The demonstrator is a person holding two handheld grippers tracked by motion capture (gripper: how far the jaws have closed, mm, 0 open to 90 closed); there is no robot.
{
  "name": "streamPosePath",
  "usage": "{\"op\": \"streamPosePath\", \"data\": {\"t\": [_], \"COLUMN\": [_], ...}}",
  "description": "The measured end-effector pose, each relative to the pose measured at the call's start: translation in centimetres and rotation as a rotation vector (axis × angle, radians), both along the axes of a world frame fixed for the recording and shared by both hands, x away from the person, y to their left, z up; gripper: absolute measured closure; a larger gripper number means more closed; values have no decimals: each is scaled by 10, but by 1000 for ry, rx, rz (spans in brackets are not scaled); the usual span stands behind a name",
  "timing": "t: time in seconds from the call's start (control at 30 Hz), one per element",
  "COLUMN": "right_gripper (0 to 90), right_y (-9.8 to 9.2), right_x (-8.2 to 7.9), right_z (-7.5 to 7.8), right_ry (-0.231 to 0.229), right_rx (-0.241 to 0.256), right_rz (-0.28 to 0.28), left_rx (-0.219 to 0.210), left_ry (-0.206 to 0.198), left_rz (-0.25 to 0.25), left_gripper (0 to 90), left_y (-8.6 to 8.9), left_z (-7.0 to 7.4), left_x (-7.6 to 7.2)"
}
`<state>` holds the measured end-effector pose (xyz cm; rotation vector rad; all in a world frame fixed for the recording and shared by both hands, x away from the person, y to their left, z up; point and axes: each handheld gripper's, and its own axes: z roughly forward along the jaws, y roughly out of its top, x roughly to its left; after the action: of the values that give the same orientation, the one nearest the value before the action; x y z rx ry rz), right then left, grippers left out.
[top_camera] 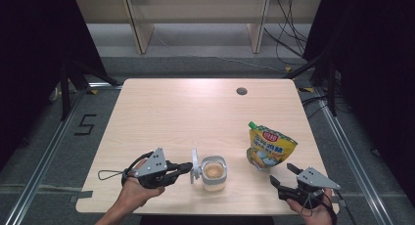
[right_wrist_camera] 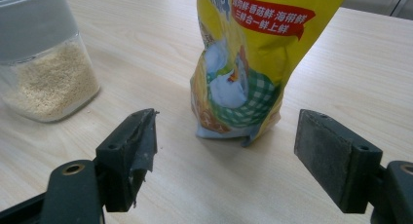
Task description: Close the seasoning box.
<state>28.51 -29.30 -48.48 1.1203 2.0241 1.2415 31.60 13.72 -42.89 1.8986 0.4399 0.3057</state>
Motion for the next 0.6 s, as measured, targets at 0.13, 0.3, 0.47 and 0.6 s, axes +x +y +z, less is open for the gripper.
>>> {"op": "streamPosePath", "data": {"t": [0.13, 0.3, 0.47, 0.6], "right_gripper": [245, 245, 245, 244], "right_y": [1, 1, 2, 1], "right_x": [-1, -1, -3, -1], "right_z": [0, 0, 1, 0], "right_ry": [18, 17, 28, 10], "right_rx": [15, 11, 16, 6], "right_rz": [-9, -12, -22, -10], "left_rx": [7, 19, 23, 31], "left_ry": [-2, 2, -1, 1], "left_rz": [-14, -25, -37, -36], "left_gripper": [890, 888, 884, 881], "left_y": [-6, -15, -21, -24], "left_z": [2, 3, 2, 2], "left_x": [2, 3, 6, 7]}}
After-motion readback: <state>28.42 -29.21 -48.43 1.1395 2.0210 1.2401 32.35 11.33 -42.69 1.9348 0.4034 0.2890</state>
